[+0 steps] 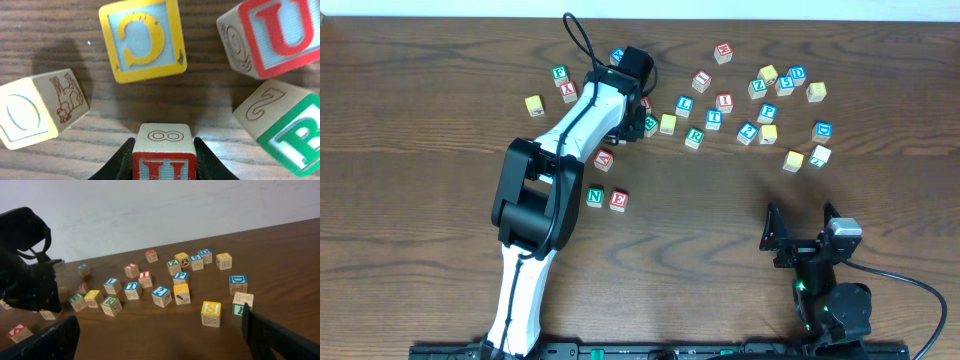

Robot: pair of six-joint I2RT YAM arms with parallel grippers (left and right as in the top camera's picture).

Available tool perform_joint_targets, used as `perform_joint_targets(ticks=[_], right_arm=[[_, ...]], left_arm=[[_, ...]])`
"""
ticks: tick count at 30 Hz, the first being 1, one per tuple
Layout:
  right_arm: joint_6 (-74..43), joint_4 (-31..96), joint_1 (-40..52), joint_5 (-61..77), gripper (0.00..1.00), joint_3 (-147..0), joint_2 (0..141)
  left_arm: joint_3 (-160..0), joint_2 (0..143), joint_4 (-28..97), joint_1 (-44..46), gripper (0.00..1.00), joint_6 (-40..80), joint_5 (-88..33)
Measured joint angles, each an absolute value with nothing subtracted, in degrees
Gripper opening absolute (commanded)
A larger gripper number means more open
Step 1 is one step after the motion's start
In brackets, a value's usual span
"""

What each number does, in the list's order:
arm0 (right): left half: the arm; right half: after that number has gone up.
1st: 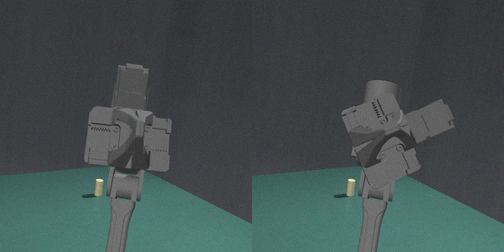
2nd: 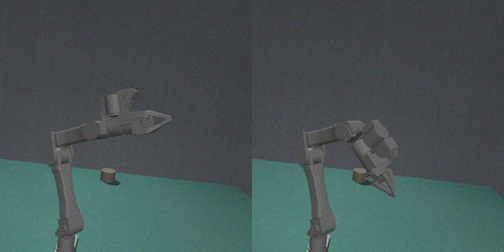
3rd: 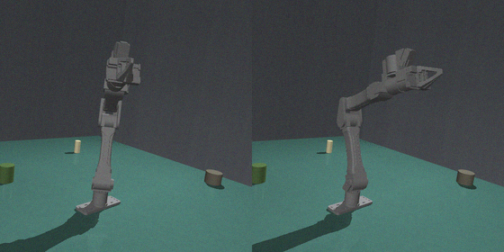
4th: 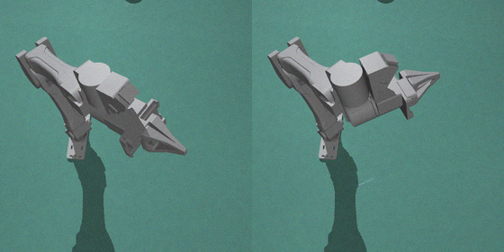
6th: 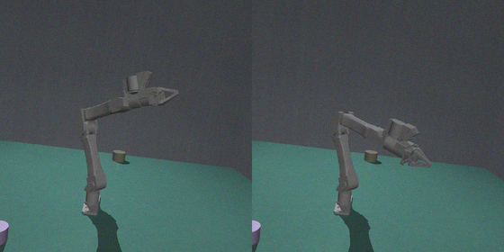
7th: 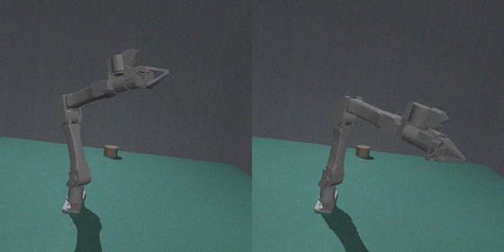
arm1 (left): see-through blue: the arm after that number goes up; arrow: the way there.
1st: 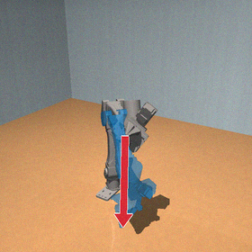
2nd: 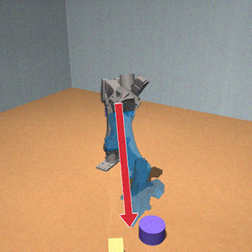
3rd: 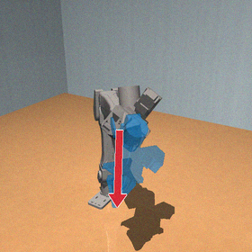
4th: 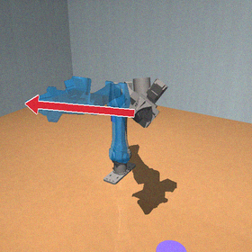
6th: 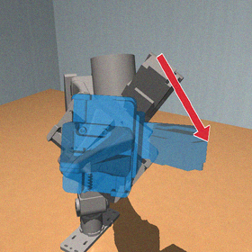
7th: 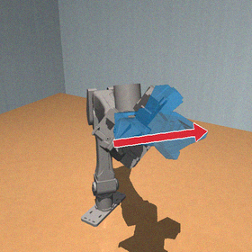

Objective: Spell out NEURIPS
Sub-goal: 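Carry the U block to the right of the E block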

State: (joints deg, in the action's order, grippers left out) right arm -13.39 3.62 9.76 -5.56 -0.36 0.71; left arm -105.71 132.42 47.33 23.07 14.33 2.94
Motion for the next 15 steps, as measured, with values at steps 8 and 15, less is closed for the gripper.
perform_joint_targets(ticks=[8, 15], right_arm=[[-13.39, 3.6, 9.76, -5.56, 0.99, -0.36, 0.71], [-13.39, 3.62, 9.76, -5.56, 0.99, -0.36, 0.73]], left_arm=[[-105.69, 126.17, 51.03, 23.07, 0.19, 14.33, 2.94], [-106.04, 110.5, 60.6, 23.59, 0.1, 12.29, 0.1]])
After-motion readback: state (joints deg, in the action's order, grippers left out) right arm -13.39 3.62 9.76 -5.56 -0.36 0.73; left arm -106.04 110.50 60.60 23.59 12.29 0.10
